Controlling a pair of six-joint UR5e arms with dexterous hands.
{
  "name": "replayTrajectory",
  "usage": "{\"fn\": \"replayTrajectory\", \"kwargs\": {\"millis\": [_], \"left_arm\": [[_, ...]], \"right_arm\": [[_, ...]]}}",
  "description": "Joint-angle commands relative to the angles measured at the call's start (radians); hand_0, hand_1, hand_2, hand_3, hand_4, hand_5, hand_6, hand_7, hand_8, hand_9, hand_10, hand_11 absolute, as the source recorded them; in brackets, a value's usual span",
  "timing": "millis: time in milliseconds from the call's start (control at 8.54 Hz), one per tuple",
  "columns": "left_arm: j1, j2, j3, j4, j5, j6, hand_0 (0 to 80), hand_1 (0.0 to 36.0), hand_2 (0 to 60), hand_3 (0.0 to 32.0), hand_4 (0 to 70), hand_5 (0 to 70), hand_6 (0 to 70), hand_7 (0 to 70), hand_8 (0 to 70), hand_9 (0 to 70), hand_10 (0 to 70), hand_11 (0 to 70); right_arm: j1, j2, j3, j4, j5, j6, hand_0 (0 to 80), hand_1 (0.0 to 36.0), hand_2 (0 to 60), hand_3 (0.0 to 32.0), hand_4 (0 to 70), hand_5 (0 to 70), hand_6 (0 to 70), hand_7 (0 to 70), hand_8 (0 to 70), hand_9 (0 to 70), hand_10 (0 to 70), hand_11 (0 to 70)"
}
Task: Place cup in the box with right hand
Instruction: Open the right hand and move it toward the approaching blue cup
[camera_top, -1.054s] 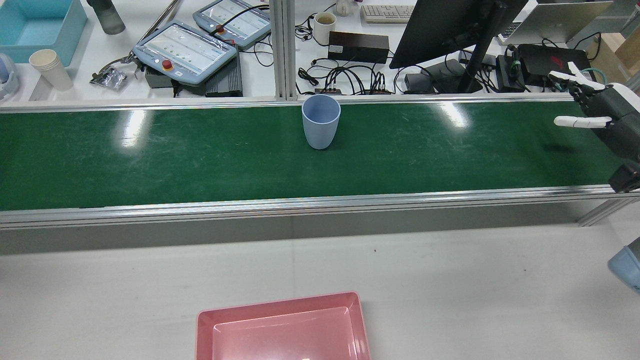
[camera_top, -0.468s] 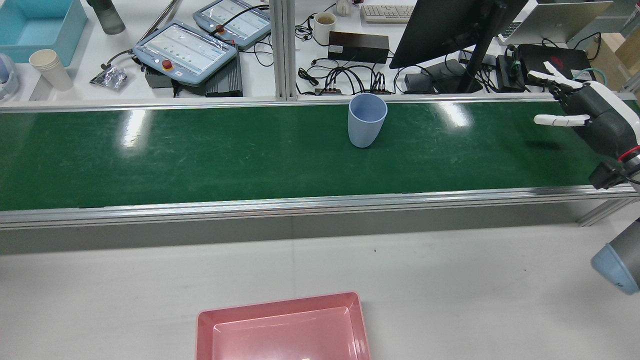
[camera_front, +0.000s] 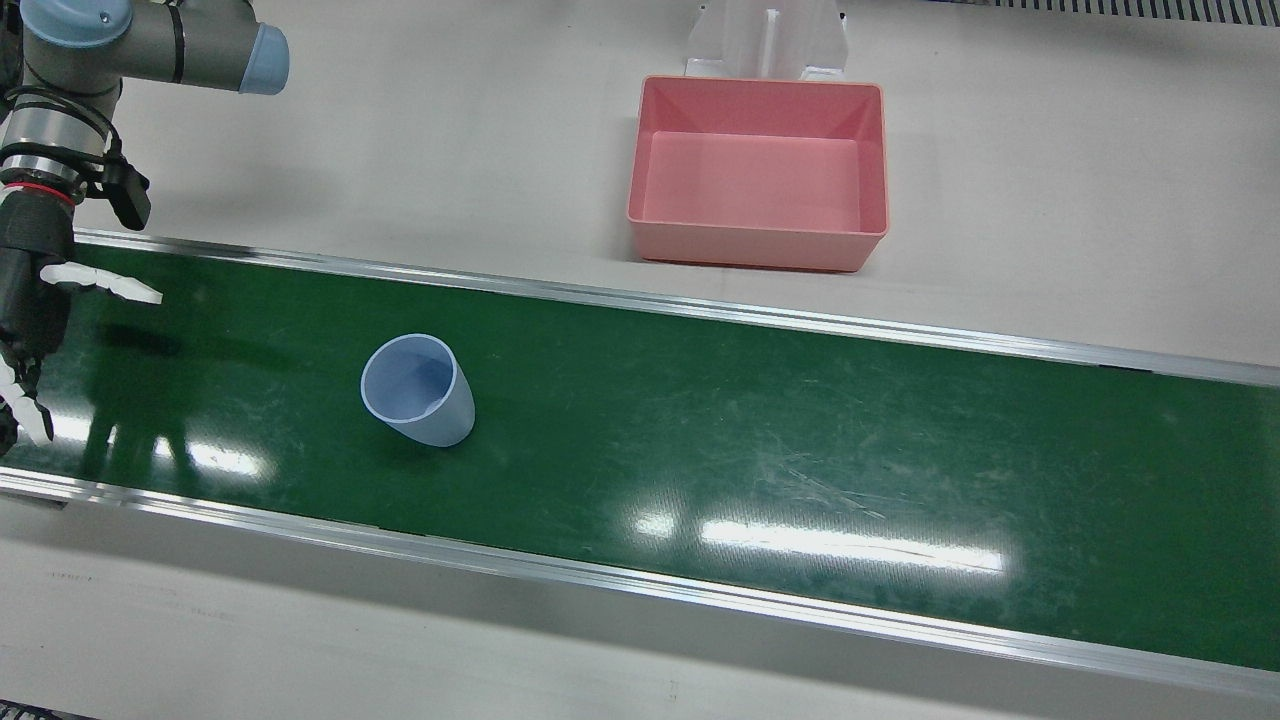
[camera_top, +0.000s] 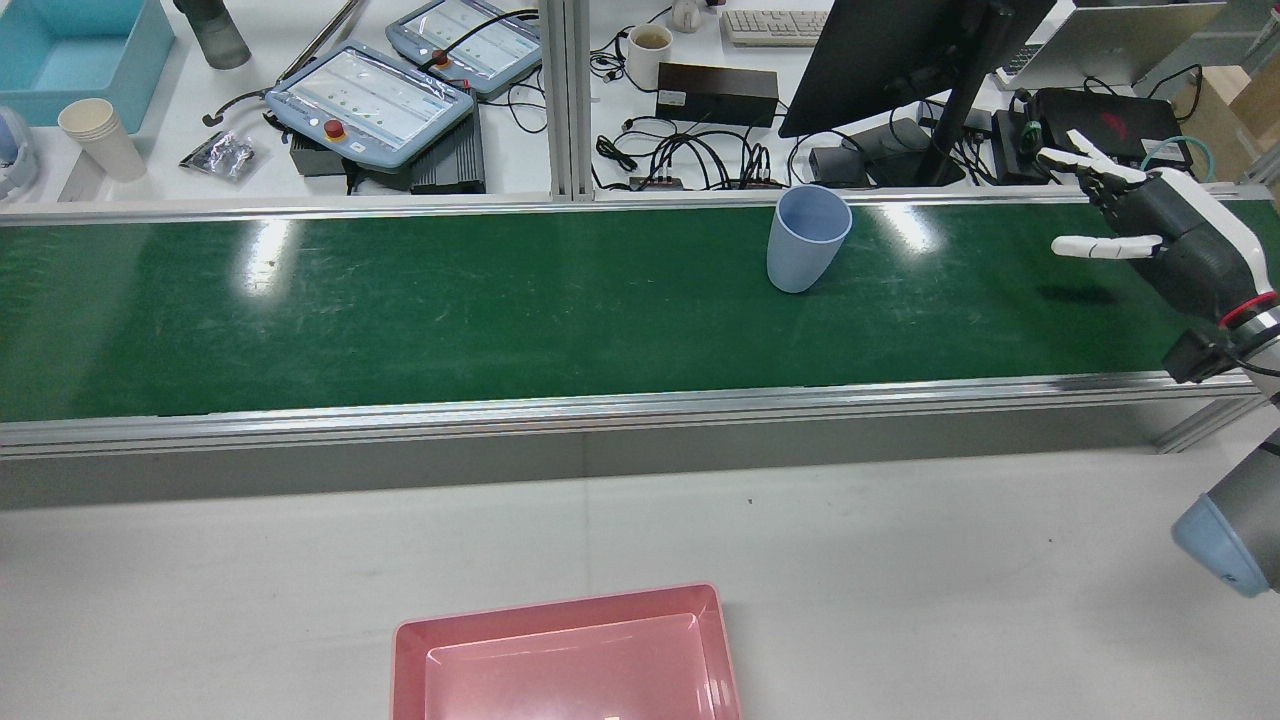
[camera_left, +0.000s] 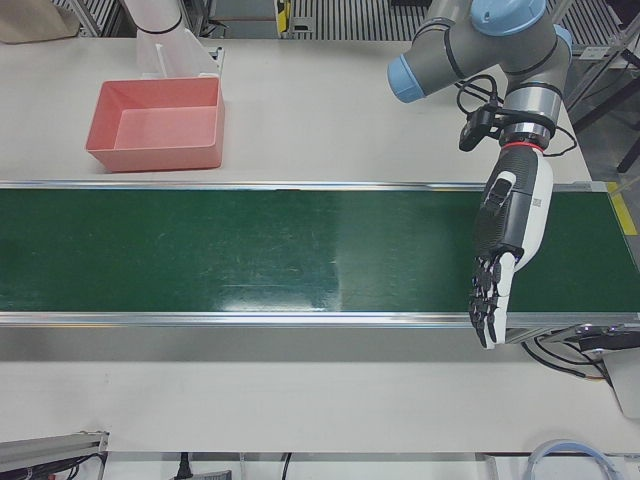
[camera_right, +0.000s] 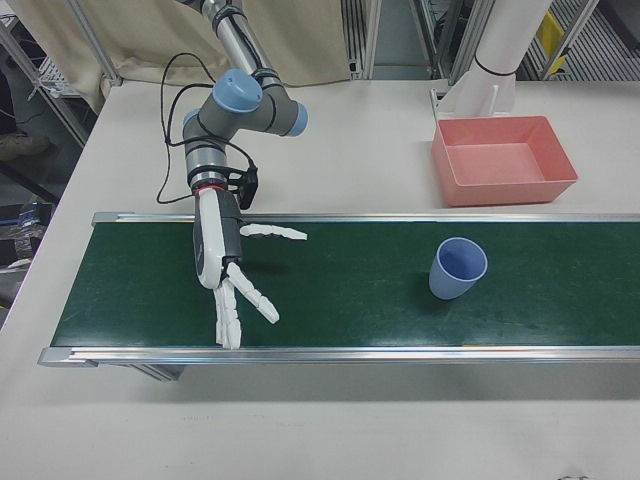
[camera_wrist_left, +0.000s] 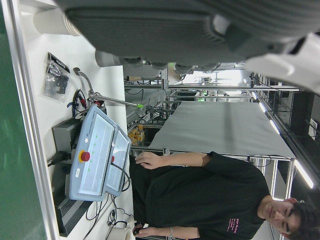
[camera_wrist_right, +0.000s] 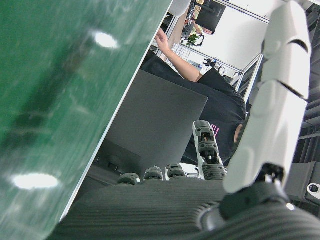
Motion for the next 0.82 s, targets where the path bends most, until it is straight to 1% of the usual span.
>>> {"fn": "replayTrajectory", "kwargs": {"millis": [0, 703], "left_arm": [[0.0, 0.0, 0.001, 0.0, 0.0, 0.0, 0.0, 0.0, 0.0, 0.0, 0.0, 0.0, 0.0, 0.0, 0.0, 0.0, 0.0, 0.0], [0.0, 0.0, 0.0, 0.0, 0.0, 0.0, 0.0, 0.0, 0.0, 0.0, 0.0, 0.0, 0.0, 0.0, 0.0, 0.0, 0.0, 0.0]], "right_arm": [[-0.015, -0.001, 0.003, 0.0, 0.0, 0.004, 49.1, 18.6, 10.7, 0.0, 0.6, 5.1, 2.4, 3.6, 2.1, 0.0, 0.0, 0.0], [-0.038, -0.001, 0.003, 0.0, 0.002, 0.006, 49.2, 18.7, 11.0, 0.0, 0.1, 5.2, 2.6, 4.6, 2.4, 0.2, 0.0, 0.0]]}}
